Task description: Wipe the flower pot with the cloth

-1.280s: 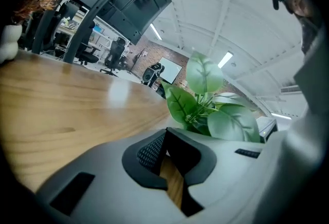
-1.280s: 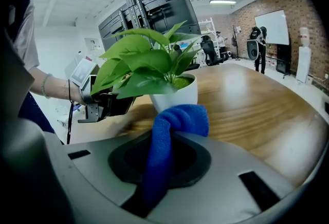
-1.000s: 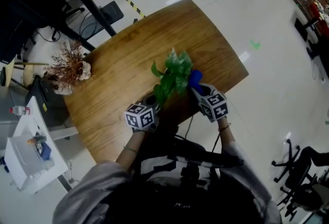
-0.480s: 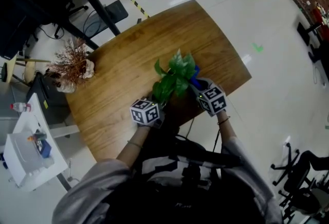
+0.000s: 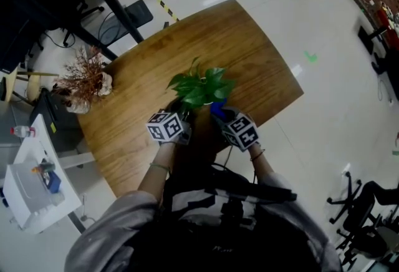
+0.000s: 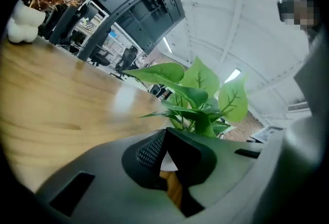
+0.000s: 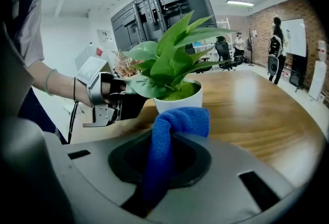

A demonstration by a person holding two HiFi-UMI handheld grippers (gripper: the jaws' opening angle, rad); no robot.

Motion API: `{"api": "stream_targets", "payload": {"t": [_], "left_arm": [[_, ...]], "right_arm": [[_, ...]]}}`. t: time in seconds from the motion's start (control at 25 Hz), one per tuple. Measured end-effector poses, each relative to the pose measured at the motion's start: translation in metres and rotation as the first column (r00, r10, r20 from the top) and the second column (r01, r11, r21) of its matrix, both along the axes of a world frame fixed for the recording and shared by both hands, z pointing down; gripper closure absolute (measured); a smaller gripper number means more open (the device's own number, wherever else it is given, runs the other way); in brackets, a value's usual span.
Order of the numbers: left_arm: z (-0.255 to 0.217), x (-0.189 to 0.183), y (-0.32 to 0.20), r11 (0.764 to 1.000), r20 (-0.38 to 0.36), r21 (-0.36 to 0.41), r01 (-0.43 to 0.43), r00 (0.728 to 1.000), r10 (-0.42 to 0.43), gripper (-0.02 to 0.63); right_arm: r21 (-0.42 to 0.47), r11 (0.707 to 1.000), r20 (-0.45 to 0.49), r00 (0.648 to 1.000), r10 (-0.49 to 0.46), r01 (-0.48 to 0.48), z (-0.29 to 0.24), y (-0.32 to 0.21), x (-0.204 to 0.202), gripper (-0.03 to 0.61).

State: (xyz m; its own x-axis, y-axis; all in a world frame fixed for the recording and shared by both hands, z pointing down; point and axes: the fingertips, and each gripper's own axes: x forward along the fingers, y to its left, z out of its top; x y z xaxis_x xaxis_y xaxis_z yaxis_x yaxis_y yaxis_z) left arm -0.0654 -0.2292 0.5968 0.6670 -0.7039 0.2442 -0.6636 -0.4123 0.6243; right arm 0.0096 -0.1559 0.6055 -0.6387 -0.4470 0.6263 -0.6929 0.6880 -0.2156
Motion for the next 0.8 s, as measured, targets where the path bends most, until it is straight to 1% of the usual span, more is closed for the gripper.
{"api": "stream_targets", "payload": {"t": [0.12,0.2,0.36,0.52,0.64,0.8], "left_arm": [[0.0,-0.006,-0.004,1.0,-0.011,-0.003,0.025,1.0,-0.026,0.609],[-0.001,-0.008,-0.002,1.0,0.002,-0.004,0.019,1.0,-0.019,0.609],[-0.001,-0.006,0.014,0.999,0.064,-0.016,-0.032,0.997,0.033,0.609],[-0.001,0.009,0.032,0.994,0.119,-0.029,-0.104,0.987,0.106,0.609],[-0.001,0.024,0.04,0.99,0.115,-0.038,-0.138,0.983,0.142,0.609],[-0.001,0.033,0.042,0.988,0.099,-0.04,-0.152,0.983,0.156,0.609]], "right_arm": [[-0.012,1.0,0.003,1.0,-0.014,0.014,0.003,0.005,-0.007,0.518],[-0.015,1.0,-0.002,1.0,-0.005,0.005,0.003,0.006,-0.002,0.518],[0.011,0.999,-0.03,0.999,0.046,-0.045,-0.005,-0.002,0.027,0.518],[0.054,0.994,-0.066,0.993,0.093,-0.09,-0.011,-0.029,0.057,0.518],[0.103,0.991,-0.044,0.995,0.089,-0.084,-0.026,-0.05,0.057,0.518],[0.109,0.993,-0.048,0.998,0.04,-0.034,-0.03,-0.062,0.044,0.518]]}}
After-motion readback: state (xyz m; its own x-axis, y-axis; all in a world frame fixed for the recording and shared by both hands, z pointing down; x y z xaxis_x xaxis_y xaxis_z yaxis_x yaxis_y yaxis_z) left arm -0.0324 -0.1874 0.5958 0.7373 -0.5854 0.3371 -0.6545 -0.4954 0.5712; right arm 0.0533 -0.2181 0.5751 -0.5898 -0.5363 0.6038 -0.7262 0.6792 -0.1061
